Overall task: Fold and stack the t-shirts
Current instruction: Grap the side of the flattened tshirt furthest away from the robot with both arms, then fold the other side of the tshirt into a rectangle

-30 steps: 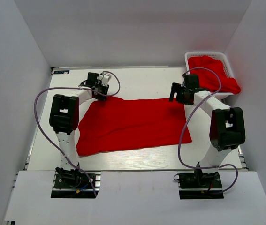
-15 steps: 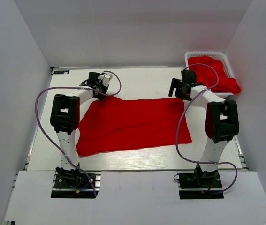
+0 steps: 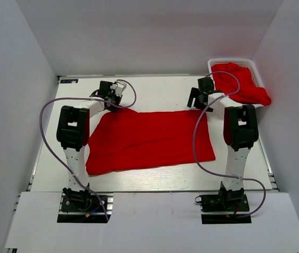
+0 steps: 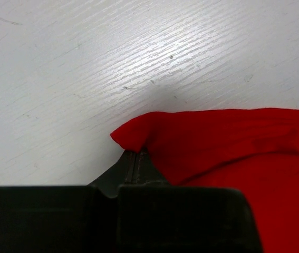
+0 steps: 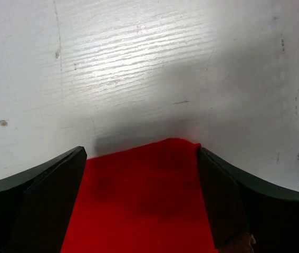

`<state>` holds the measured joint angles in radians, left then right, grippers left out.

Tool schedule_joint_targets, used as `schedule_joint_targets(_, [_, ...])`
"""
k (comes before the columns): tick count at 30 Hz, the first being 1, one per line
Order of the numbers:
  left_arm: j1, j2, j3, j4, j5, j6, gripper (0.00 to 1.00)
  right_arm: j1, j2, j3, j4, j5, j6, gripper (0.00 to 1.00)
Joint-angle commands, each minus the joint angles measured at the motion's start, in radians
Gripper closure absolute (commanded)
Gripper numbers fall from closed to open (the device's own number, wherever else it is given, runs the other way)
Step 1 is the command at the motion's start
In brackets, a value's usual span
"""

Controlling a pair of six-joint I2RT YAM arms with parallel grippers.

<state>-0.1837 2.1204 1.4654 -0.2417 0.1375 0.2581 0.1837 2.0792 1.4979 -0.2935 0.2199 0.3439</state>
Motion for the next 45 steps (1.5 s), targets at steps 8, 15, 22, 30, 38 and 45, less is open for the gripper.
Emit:
schedule_joint_targets(8, [0.000,-0.071,-0.005,0.047,-0.059,0.015,1.00,-0.001,0.018,-0.010,-0.030,0.079,0.035,0.23])
schedule_joint_targets(15, [0.000,-0.071,0.016,0.056,-0.036,0.015,1.00,0.000,0.015,-0.030,-0.017,0.092,0.006,0.74])
schedule_joint_targets(22, [0.000,-0.071,0.070,0.033,-0.045,0.015,1.00,-0.001,0.002,0.035,0.024,0.016,-0.078,1.00])
schedule_joint_targets(30, [0.000,-0.275,-0.152,0.033,-0.016,-0.011,1.00,0.000,-0.149,-0.097,0.097,-0.014,-0.100,1.00])
schedule_joint_targets(38, [-0.034,-0.580,-0.454,0.005,-0.053,-0.230,1.00,-0.001,-0.268,-0.214,0.134,-0.076,-0.108,1.00])
schedule_joint_targets(45, [-0.086,-0.780,-0.669,-0.042,-0.012,-0.437,1.00,-0.006,-0.315,-0.269,0.136,-0.057,-0.111,1.00])
